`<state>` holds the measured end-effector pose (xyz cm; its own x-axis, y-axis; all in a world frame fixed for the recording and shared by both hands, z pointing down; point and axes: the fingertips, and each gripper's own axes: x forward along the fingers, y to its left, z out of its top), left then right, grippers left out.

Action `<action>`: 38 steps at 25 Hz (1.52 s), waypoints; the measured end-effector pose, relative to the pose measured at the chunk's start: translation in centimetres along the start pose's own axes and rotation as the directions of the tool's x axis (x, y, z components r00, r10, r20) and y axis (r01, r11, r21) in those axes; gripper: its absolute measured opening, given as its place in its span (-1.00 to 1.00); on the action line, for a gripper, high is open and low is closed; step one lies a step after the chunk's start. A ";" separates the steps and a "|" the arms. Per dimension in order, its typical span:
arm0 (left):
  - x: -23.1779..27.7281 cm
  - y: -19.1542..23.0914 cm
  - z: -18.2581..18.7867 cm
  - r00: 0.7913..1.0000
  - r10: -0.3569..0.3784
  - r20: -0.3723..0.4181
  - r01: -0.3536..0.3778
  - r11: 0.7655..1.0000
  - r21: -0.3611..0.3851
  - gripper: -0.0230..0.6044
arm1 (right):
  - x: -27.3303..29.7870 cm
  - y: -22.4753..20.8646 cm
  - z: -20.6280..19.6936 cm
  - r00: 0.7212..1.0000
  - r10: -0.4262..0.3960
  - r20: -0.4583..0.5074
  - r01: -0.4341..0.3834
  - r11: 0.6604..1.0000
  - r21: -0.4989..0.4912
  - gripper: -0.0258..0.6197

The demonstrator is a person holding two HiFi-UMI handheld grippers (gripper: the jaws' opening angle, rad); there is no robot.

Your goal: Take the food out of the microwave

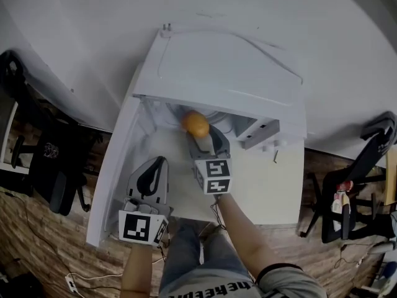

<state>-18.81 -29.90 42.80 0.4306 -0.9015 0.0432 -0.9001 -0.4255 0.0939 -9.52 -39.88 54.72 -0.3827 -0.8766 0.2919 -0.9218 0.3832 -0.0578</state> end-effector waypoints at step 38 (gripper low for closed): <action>-3.3 -9.1 5.7 0.996 -0.006 0.085 0.002 0.999 0.039 -0.88 | -20.2 -2.9 8.0 0.989 0.054 0.140 -0.052 0.998 -0.021 -0.06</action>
<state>-12.39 -23.45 36.15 0.4285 -0.9026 -0.0418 -0.9010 -0.4303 0.0554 0.43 -25.60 41.32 -0.4371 -0.8864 0.1523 -0.8992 0.4343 -0.0528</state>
